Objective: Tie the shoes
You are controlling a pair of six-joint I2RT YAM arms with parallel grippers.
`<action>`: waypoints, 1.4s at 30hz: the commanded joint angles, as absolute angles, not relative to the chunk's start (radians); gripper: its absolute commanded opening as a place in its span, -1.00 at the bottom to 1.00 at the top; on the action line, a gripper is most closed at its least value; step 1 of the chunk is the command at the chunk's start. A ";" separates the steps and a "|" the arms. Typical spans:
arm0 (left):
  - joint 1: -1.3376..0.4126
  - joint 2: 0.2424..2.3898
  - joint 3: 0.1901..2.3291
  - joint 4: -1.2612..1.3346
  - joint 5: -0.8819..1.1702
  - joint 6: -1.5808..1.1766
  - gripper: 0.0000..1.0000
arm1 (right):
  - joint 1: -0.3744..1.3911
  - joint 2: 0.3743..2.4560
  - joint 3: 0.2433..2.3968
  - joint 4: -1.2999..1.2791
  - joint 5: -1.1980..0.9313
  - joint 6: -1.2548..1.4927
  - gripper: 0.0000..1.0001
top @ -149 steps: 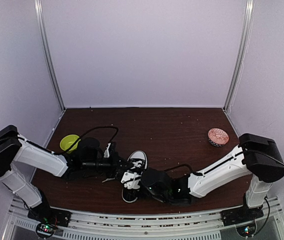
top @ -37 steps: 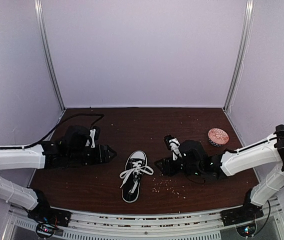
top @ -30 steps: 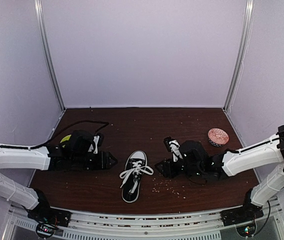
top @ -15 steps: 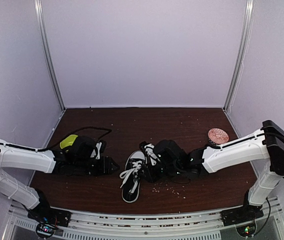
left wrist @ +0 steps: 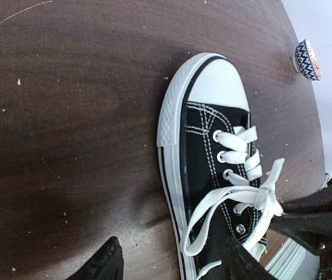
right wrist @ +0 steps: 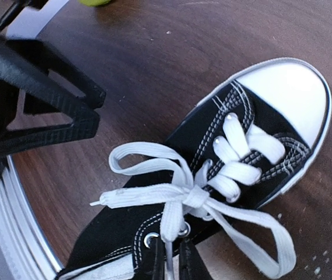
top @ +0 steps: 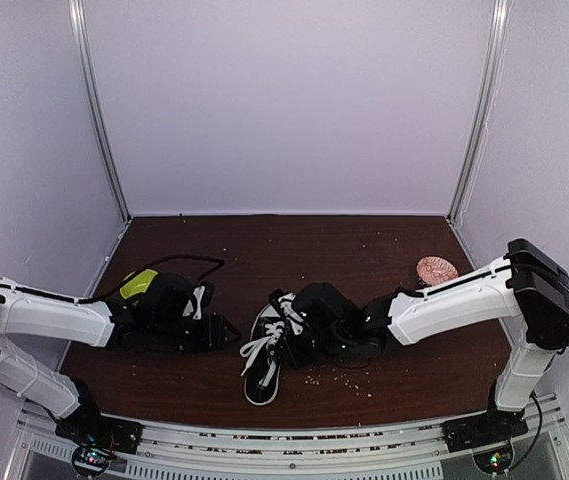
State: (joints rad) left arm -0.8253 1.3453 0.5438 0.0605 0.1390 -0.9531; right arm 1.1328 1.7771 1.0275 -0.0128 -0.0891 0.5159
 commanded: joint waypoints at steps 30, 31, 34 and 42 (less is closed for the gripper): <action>-0.825 1.481 0.530 0.395 0.320 -0.994 0.20 | 1.137 1.576 0.742 -0.028 -0.135 0.560 -0.90; -0.826 1.495 0.536 0.404 0.330 -0.996 0.20 | 1.137 1.566 0.739 -0.021 -0.130 0.562 -0.72; -0.833 1.531 0.558 0.437 0.353 -1.007 0.21 | 1.122 1.523 0.719 0.005 -0.103 0.551 -0.16; -0.833 1.616 0.593 0.502 0.362 -1.045 0.15 | 0.990 1.525 0.700 0.105 -0.157 0.451 0.14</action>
